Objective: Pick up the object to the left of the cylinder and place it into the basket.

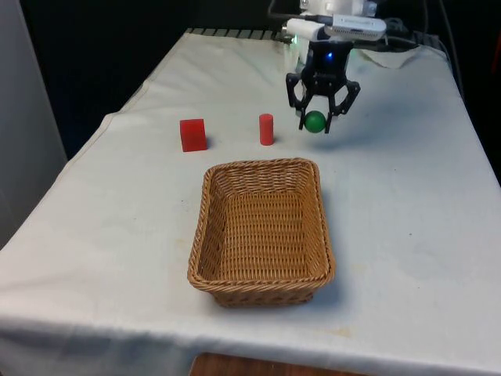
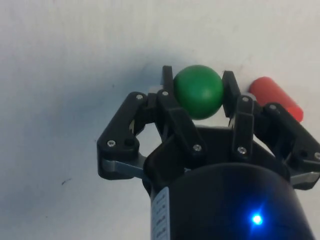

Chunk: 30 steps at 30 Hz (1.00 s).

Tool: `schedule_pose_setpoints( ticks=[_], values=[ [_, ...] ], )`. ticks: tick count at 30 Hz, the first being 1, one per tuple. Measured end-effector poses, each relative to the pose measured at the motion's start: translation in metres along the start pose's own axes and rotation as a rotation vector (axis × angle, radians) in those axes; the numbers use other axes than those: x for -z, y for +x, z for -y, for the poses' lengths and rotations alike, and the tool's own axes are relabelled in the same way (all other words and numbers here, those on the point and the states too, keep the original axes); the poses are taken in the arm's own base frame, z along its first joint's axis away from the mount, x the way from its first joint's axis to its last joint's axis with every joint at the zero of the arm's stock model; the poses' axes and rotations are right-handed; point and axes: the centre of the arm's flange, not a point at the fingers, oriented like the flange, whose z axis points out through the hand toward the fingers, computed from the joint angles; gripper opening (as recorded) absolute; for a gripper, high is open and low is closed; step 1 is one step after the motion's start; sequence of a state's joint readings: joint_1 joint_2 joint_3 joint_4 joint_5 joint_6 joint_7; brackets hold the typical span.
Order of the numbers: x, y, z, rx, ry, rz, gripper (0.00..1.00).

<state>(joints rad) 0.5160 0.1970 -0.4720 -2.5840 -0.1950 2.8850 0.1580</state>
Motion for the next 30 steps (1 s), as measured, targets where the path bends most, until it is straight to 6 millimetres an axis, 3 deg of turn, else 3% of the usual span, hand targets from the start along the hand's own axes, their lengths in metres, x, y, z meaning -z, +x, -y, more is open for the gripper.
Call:
schedule_pose_setpoints(
  ticks=[19,30],
  values=[
    [0.041,0.065,-0.01,-0.014,-0.031,-0.023,0.0],
    [0.054,0.092,-0.014,-0.02,-0.052,-0.036,0.0]
  ],
)
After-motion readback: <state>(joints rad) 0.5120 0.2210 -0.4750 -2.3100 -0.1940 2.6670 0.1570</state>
